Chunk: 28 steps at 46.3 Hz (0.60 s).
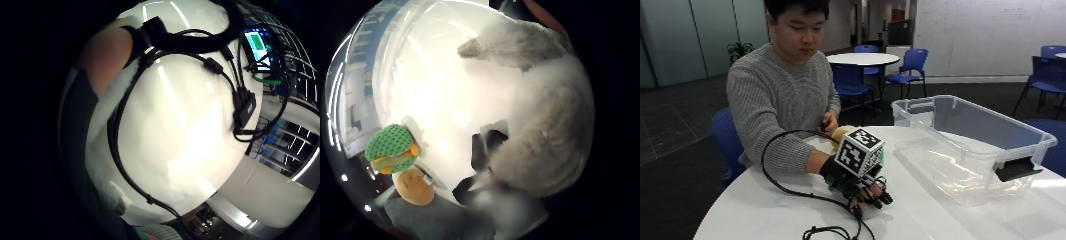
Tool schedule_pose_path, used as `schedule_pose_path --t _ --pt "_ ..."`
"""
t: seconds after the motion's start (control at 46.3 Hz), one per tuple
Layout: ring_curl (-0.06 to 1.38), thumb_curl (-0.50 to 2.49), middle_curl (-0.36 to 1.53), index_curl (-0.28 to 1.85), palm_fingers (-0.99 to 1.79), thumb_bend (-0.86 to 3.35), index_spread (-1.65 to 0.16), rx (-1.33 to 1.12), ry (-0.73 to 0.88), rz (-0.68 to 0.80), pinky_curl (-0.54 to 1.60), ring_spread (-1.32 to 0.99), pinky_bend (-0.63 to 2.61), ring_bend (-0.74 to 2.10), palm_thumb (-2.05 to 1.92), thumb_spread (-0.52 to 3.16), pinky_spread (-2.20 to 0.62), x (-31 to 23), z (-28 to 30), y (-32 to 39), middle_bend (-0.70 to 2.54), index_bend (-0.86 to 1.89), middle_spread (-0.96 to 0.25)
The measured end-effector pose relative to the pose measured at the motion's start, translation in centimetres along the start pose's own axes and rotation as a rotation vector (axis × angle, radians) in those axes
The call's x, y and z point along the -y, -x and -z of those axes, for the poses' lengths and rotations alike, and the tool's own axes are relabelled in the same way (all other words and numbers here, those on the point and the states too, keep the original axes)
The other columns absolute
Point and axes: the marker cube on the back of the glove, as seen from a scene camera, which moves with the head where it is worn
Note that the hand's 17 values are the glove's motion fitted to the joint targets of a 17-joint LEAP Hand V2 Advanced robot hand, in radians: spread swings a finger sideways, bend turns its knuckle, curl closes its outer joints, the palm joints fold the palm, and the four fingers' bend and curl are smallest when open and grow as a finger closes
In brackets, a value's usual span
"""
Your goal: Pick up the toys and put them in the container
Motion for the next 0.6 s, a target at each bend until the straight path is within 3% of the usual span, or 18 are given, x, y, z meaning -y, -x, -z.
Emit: schedule_pose_path --t 0.194,0.41,0.475,0.605 --pt "0.10 0.32 0.20 0.45 -0.01 0.04 -0.43 0.009 -0.064 -0.057 0.37 -0.06 0.99 0.17 0.14 1.39 0.01 -0.1 0.0 -0.7 0.11 0.61 -0.16" --pt "0.20 0.45 0.31 0.48 0.63 0.19 -0.40 -0.036 -0.330 -0.067 0.32 -0.27 0.88 0.53 0.45 1.41 -0.11 0.1 0.7 -0.9 0.42 0.57 -0.21" --pt "0.22 0.50 0.32 0.49 0.83 0.21 -0.39 0.030 -0.358 -0.041 0.32 -0.34 0.95 0.59 0.53 1.34 -0.22 -0.2 2.6 -1.1 0.44 0.57 -0.24" --pt "0.27 0.58 0.38 0.59 0.86 0.20 -0.35 0.151 -0.492 -0.003 0.35 -0.42 0.91 0.62 0.57 1.22 -0.31 -2.1 11.1 -2.5 0.51 0.68 -0.27"
